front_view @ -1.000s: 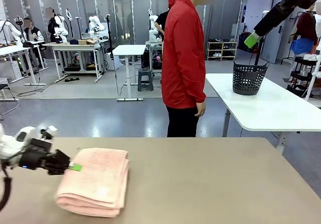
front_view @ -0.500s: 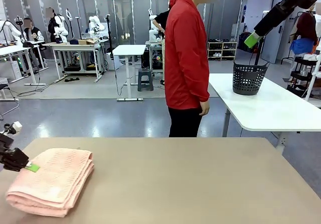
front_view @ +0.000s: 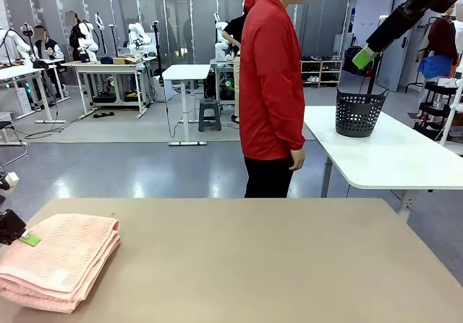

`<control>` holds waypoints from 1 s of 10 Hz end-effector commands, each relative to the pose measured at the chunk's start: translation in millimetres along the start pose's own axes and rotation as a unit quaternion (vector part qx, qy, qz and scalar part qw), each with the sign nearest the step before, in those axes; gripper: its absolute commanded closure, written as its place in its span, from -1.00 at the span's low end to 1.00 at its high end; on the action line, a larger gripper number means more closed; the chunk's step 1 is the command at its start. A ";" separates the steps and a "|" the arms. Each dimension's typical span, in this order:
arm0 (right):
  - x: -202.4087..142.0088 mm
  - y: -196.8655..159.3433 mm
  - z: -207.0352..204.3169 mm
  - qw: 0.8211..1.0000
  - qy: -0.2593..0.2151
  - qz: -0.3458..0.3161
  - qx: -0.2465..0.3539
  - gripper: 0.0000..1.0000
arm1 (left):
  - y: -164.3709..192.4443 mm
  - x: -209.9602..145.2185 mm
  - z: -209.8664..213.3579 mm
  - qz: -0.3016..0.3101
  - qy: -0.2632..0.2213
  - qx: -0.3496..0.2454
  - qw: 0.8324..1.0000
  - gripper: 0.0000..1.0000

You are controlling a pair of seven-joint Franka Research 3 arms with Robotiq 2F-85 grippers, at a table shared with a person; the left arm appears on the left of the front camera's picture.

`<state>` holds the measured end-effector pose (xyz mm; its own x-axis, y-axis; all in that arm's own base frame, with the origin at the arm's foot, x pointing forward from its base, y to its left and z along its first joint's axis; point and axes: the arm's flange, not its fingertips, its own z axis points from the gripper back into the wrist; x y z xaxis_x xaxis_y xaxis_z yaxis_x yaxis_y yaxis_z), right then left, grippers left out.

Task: Fold the towel.
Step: Pick up the 100 cm Hotel Towel and place it on the left side of the table.

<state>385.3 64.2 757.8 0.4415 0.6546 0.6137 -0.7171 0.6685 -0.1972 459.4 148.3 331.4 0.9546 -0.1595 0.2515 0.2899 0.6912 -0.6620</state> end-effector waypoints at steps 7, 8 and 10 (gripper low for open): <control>-0.9 0.9 0.3 1.000 0.002 -0.001 -0.001 -1.00 | -35.9 -8.4 -6.3 0.023 -0.013 0.041 0.999 -1.00; -0.9 0.9 0.3 1.000 0.002 -0.001 -0.001 -1.00 | -40.2 -11.3 -5.0 0.026 -0.015 0.049 0.998 -1.00; -0.9 0.9 0.3 1.000 0.002 -0.001 -0.001 -1.00 | -53.4 -17.3 0.2 0.030 -0.020 0.072 0.997 -1.00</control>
<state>385.3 64.3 757.8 0.4414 0.6547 0.6136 -0.7172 0.6684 -0.1972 436.2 122.8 353.9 0.9607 -0.0968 0.2602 0.2408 0.7572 -0.6071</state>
